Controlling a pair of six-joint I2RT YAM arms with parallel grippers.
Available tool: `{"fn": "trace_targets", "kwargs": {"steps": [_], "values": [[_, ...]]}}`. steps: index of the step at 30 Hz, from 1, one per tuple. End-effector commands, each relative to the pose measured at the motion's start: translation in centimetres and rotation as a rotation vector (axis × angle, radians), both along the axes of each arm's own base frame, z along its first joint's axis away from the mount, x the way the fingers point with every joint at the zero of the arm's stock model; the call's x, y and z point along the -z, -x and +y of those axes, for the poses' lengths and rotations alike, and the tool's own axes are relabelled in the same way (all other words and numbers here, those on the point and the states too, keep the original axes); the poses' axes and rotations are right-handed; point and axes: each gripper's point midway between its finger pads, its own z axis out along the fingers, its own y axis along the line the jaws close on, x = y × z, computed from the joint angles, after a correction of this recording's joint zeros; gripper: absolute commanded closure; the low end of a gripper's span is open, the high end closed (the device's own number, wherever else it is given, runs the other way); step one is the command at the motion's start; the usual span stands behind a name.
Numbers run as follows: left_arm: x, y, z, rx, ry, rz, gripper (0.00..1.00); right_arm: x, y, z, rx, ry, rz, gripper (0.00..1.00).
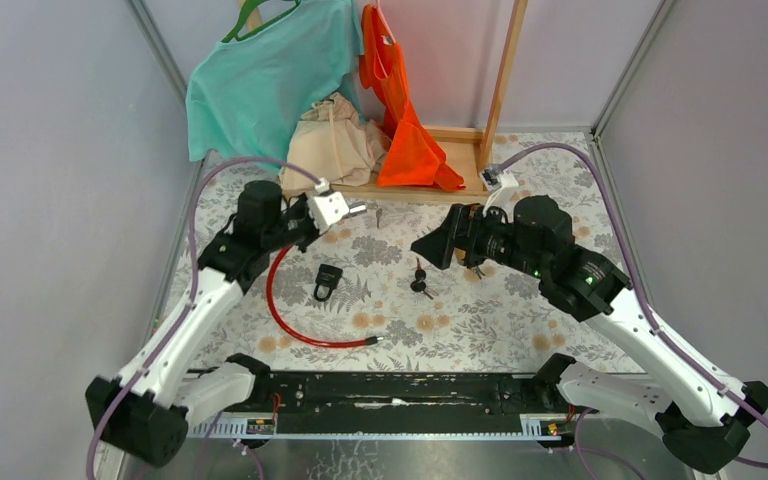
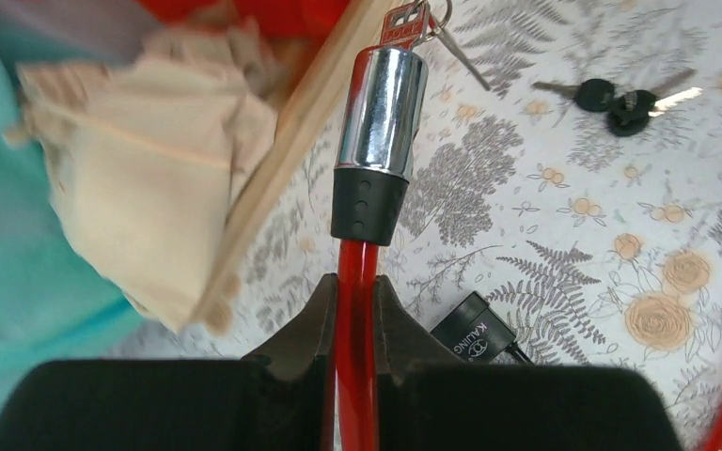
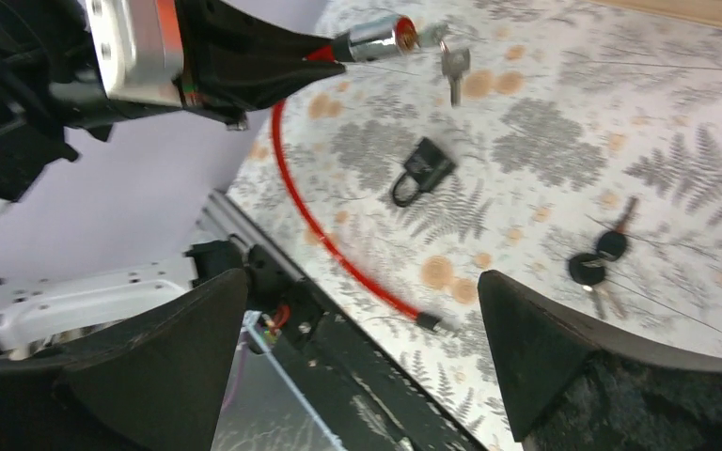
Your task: Unlock with the key
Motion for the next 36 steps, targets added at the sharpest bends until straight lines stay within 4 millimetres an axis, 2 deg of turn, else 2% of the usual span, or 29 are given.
{"fn": "trace_targets", "kwargs": {"steps": [1, 7, 10, 13, 19, 23, 28, 32, 36], "values": [[1.1, -3.6, 2.2, -0.308, 0.022, 0.143, 1.00, 0.9, -2.1, -2.5, 0.142, 0.112, -0.060, 0.01], [5.4, -6.7, 3.3, -0.446, -0.052, 0.241, 1.00, 4.7, -3.2, -4.3, 0.235, 0.245, 0.000, 0.01], [7.6, -7.8, 4.0, -0.473, -0.088, 0.278, 1.00, 6.7, -3.5, -4.4, 0.249, 0.293, 0.036, 0.03], [9.5, -9.2, 5.2, -0.507, -0.113, 0.301, 1.00, 9.5, -3.9, -4.0, 0.246, 0.345, 0.087, 0.07], [12.7, -11.6, 7.0, -0.537, -0.134, 0.328, 1.00, 16.6, -4.6, -2.1, 0.207, 0.444, 0.234, 0.13], [14.4, -12.6, 6.8, -0.514, -0.141, 0.350, 1.00, 19.8, -5.5, -1.6, 0.223, 0.487, 0.272, 0.16], [16.8, -13.6, 6.4, -0.499, -0.144, 0.402, 0.99, 22.8, -6.2, -0.9, 0.227, 0.519, 0.313, 0.19], [18.4, -14.5, 6.5, -0.517, -0.150, 0.434, 0.94, 24.6, -7.0, -0.6, 0.236, 0.554, 0.326, 0.24], [18.8, -15.8, 7.9, -0.583, -0.162, 0.427, 0.76, 26.1, -7.6, -0.5, 0.241, 0.592, 0.329, 0.29]]}}
